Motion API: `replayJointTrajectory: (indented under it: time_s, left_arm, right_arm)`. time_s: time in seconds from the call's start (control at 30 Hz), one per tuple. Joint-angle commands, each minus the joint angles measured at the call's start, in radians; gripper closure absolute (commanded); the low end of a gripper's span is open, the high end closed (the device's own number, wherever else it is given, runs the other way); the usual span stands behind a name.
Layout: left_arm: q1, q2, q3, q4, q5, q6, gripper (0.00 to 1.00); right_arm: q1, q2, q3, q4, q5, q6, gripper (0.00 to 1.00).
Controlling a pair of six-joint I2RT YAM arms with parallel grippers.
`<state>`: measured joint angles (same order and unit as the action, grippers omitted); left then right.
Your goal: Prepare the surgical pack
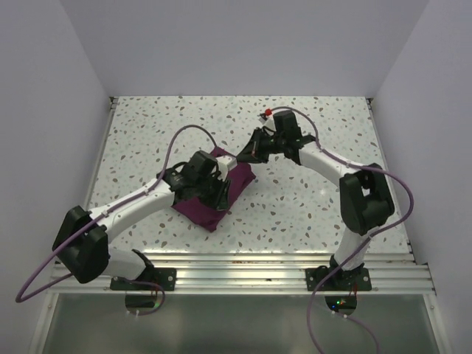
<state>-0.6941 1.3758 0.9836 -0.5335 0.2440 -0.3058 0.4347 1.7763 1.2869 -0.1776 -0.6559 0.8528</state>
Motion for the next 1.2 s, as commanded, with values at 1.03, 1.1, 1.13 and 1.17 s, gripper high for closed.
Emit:
replayJointTrajectory:
  time_s: [1.03, 1.1, 1.13, 1.17]
  left_arm:
    - [0.071, 0.141, -0.166, 0.010, -0.034, -0.115, 0.69]
    - [0.099, 0.190, -0.117, 0.013, -0.040, -0.095, 0.69]
    - [0.107, 0.209, -0.100, 0.013, -0.040, -0.075, 0.69]
    - [0.116, 0.247, -0.083, 0.018, -0.040, -0.064, 0.69]
  right_arm:
    - [-0.125, 0.207, -0.301, 0.288, -0.136, 0.025, 1.00]
    - [-0.135, 0.213, -0.299, 0.285, -0.136, 0.019, 1.00]
    - [-0.139, 0.221, -0.298, 0.283, -0.137, 0.015, 1.00]
    - [-0.142, 0.224, -0.290, 0.282, -0.137, 0.011, 1.00]
